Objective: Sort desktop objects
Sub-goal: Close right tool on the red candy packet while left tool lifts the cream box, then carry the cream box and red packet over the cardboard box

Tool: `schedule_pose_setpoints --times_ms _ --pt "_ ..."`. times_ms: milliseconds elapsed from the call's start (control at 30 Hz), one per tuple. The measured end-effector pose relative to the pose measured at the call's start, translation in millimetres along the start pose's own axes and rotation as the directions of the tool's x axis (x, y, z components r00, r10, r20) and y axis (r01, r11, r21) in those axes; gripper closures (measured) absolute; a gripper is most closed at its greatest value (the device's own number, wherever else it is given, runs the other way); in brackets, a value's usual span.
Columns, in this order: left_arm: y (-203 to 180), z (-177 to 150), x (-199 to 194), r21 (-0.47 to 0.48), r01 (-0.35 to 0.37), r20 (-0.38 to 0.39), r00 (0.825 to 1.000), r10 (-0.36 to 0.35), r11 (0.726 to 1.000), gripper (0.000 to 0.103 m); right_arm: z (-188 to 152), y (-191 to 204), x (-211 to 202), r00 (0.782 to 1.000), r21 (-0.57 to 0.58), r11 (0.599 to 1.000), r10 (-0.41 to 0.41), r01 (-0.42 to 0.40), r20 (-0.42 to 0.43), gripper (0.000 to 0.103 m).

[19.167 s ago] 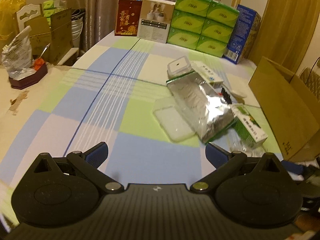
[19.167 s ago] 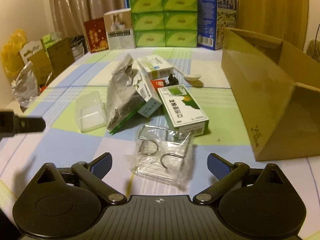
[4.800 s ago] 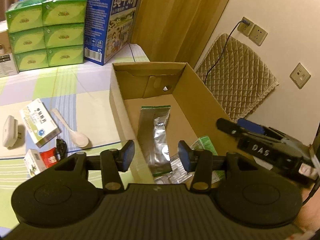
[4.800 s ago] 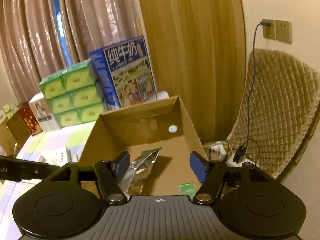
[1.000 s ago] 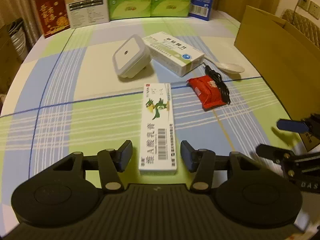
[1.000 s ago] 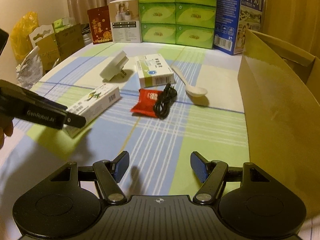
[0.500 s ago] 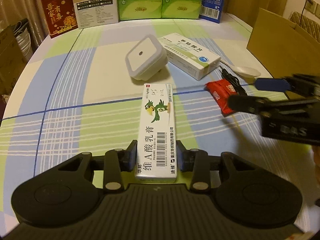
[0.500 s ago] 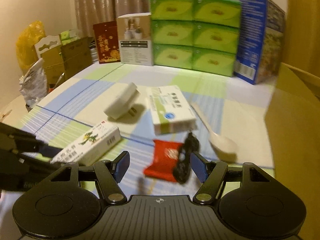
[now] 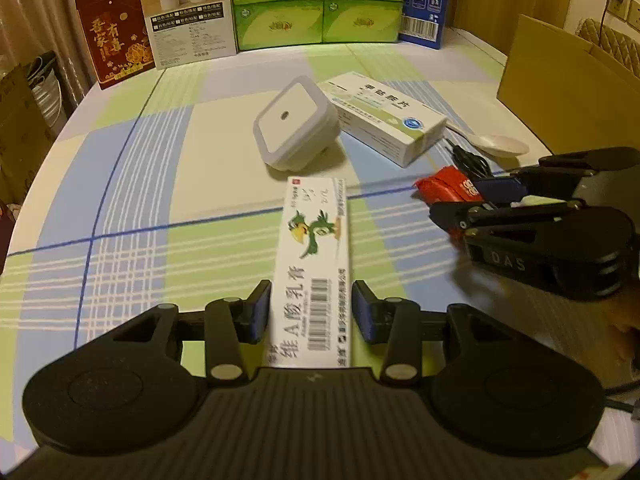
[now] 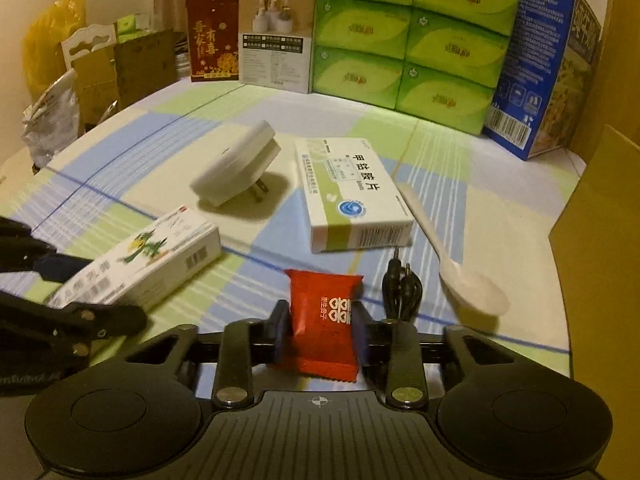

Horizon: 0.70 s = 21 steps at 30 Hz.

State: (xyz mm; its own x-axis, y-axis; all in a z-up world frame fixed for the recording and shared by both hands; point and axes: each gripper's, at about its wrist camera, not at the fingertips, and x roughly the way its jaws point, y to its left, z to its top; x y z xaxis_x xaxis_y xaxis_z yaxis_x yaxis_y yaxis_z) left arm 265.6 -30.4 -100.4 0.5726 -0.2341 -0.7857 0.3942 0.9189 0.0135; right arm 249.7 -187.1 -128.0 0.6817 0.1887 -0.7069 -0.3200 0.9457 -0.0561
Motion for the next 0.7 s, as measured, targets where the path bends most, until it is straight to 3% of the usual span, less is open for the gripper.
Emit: schedule_pose_setpoints --times_ms 333,500,700 --pt "-44 -50 -47 -0.016 0.034 -0.018 0.999 -0.035 0.999 0.07 -50 7 -69 0.997 0.064 0.996 0.063 -0.06 -0.038 0.079" --pt "-64 -81 -74 -0.021 0.02 0.005 1.0 -0.02 1.0 0.07 -83 2 -106 0.996 0.106 0.993 0.05 -0.042 -0.075 0.079" --pt "-69 -86 -77 -0.002 0.006 0.017 1.0 -0.006 1.0 0.069 -100 -1 -123 0.997 0.111 0.993 0.036 -0.029 -0.067 0.075"
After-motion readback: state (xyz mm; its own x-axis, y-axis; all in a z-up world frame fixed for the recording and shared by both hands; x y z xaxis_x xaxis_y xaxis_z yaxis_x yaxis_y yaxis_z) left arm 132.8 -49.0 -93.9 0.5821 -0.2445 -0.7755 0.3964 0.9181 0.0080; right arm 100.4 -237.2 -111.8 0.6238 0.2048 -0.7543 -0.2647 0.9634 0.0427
